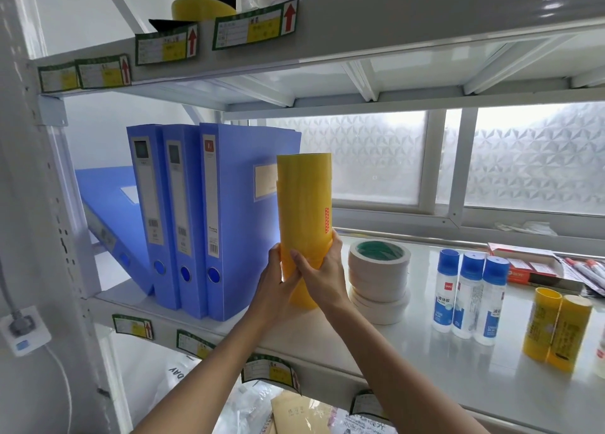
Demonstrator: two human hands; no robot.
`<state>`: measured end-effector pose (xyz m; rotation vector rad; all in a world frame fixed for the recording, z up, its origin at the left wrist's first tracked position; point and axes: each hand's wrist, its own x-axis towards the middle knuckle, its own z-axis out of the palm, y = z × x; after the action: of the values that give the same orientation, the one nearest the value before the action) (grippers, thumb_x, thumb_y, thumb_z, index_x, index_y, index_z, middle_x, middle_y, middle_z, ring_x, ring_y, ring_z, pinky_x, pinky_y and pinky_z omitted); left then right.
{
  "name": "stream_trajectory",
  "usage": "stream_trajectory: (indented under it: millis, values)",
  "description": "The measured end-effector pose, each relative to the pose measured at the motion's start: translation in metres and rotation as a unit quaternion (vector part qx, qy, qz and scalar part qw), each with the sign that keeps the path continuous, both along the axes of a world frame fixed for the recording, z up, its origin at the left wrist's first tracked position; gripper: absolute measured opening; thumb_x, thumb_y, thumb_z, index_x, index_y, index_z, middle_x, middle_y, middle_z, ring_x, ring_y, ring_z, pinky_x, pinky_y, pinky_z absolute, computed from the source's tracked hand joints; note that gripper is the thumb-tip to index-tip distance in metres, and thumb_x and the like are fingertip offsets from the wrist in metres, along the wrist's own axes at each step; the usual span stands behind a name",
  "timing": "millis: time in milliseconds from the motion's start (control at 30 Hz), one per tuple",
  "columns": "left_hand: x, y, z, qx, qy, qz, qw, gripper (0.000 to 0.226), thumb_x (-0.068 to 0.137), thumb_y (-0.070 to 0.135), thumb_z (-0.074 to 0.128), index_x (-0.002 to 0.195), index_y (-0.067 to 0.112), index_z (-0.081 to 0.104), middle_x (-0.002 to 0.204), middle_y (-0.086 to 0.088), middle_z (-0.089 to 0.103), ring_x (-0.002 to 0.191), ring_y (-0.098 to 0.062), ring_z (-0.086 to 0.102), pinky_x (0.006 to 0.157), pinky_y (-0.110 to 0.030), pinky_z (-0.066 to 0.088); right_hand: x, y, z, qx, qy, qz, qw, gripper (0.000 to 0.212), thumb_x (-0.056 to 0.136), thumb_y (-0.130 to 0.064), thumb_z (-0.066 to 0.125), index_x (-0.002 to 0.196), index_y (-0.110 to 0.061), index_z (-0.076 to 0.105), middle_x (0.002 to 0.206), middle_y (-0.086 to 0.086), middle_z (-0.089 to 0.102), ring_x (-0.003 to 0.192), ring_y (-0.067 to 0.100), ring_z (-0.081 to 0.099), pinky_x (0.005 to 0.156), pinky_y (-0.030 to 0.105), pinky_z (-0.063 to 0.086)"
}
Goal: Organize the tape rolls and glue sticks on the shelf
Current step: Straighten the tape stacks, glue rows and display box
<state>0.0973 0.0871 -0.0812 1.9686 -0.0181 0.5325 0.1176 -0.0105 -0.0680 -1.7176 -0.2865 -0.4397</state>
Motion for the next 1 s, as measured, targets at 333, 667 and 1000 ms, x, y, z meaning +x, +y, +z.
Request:
stream_trajectory:
  millis: [333,667,1000]
  values:
    - [0.003,-0.003,0.077,-0.014,-0.089,-0.038,0.995,0.075,0.062,0.042,0.082,0.121,0.025,0.04,0.118,0.001,0.058,0.105,-0.02,0.06,0.091,-0.041,0.053,0.012,-0.012,0.085,-0.061,-0.014,0.001,0.998,0.093,0.072,-0.04,0.08,0.141,-0.005,0.029,0.132,0.014,0.049,0.121,0.03,0.053,0.099,0.048,0.048]
    - [0.017,-0.005,0.12,-0.005,-0.098,0.031,0.995,0.083,0.06,0.059,0.073,0.124,0.016,0.043,0.108,-0.005,0.064,0.094,-0.027,0.066,0.08,-0.048,0.058,0.012,-0.014,0.132,-0.097,-0.029,-0.023,0.995,0.09,0.067,-0.058,0.077,0.134,-0.012,0.04,0.122,0.007,0.057,0.109,0.025,0.057,0.082,0.038,0.052]
    - [0.025,-0.002,0.112,0.064,-0.109,0.039,0.991,0.07,0.075,0.052,0.072,0.122,0.011,0.04,0.108,-0.008,0.063,0.093,-0.028,0.066,0.078,-0.05,0.058,0.008,-0.013,0.128,-0.158,-0.029,-0.042,0.986,0.089,0.071,-0.068,0.067,0.134,-0.013,0.036,0.124,0.007,0.059,0.106,0.028,0.061,0.082,0.045,0.056]
